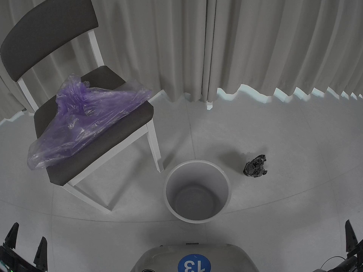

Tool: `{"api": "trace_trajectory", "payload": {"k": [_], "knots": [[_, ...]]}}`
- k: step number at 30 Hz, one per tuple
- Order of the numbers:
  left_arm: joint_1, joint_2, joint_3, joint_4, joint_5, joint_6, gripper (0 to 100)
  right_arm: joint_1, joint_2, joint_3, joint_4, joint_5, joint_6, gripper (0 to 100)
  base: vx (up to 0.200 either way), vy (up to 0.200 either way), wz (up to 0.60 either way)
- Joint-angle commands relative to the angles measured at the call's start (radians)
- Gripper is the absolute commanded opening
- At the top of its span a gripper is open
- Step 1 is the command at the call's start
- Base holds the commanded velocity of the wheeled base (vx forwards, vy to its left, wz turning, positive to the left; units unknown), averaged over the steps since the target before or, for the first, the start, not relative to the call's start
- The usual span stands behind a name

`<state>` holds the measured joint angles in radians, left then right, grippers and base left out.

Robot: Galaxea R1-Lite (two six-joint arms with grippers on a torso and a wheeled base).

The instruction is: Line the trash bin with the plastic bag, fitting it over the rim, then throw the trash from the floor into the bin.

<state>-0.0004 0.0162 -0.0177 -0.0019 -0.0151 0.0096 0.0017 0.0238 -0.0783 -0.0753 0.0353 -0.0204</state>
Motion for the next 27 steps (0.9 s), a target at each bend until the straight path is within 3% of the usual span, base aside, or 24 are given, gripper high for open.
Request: {"api": "trace_trajectory", "payload": {"k": [1,8,11,14,20,27], "knots": [[0.0,-0.016,0.018,-0.003,-0.003,0.017,100,0.004,0.165,-0.23,-0.044,0.08,-0.03,100,0.0,0.0,0.0],[0.0,-0.016,0.002,-0.018,0.001,-0.037,100,0.006,0.395,-0.347,-0.05,0.209,-0.006,100,0.0,0.0,0.0],[-0.001,0.015,-0.123,-0.099,-0.013,-0.154,100,0.006,0.461,-0.37,-0.057,0.241,-0.001,100,0.0,0.0,0.0],[-0.007,0.084,-0.199,-0.079,-0.011,-0.149,100,0.006,0.504,-0.402,-0.055,0.253,-0.003,100,0.0,0.0,0.0],[-0.03,0.225,-0.357,0.053,-0.003,0.253,100,0.006,0.588,-0.468,-0.066,0.245,-0.003,100,0.0,0.0,0.0],[0.005,0.444,-0.492,0.072,0.052,0.414,100,0.004,0.662,-0.479,-0.144,0.199,0.053,100,0.0,0.0,0.0]]}}
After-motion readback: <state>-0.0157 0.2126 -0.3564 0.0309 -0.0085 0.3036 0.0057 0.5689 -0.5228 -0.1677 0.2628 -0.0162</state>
